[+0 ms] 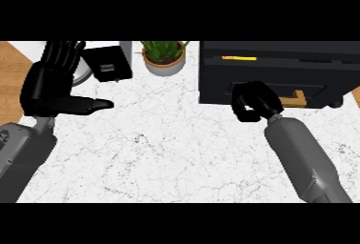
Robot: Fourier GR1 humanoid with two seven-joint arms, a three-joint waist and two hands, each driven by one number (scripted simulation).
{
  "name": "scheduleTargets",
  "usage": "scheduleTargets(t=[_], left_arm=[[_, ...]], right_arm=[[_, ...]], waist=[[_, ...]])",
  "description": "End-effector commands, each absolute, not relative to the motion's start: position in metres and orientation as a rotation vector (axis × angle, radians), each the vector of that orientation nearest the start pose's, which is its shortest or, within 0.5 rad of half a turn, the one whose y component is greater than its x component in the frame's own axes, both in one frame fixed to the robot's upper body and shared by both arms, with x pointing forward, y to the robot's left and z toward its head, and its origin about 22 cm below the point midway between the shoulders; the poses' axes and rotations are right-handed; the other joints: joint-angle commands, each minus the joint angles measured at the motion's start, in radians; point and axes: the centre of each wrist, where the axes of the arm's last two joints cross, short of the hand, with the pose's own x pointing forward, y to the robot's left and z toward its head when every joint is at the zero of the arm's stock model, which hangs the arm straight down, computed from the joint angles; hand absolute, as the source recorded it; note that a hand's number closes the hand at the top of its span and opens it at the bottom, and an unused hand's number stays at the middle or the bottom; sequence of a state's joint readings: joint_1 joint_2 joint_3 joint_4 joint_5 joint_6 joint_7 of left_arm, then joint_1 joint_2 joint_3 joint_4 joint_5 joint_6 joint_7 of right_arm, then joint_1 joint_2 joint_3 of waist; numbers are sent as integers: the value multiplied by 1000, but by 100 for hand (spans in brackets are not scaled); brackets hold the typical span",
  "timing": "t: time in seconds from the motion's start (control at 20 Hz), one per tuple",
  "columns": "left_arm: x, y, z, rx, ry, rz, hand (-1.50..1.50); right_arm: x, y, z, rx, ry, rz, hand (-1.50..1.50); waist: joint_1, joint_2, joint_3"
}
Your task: Pick up the cup, place it into the drawer and close the drawer
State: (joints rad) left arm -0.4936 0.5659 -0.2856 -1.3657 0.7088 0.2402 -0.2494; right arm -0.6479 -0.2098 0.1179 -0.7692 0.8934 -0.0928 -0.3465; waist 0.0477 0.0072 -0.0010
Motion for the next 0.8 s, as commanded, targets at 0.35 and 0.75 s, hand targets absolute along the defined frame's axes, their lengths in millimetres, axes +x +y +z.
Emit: scheduleTargets(t=[0.35, 0.75], left_arm=[[321, 275, 89, -187, -1904, -44, -150], [326, 277, 96, -243, -1889, -53, -150]], right_arm=[[430, -249, 34, -594, -1476, 1201, 150], [435, -275, 48, -574, -1483, 1126, 150]], waist=[[46, 23, 4], [61, 35, 5]])
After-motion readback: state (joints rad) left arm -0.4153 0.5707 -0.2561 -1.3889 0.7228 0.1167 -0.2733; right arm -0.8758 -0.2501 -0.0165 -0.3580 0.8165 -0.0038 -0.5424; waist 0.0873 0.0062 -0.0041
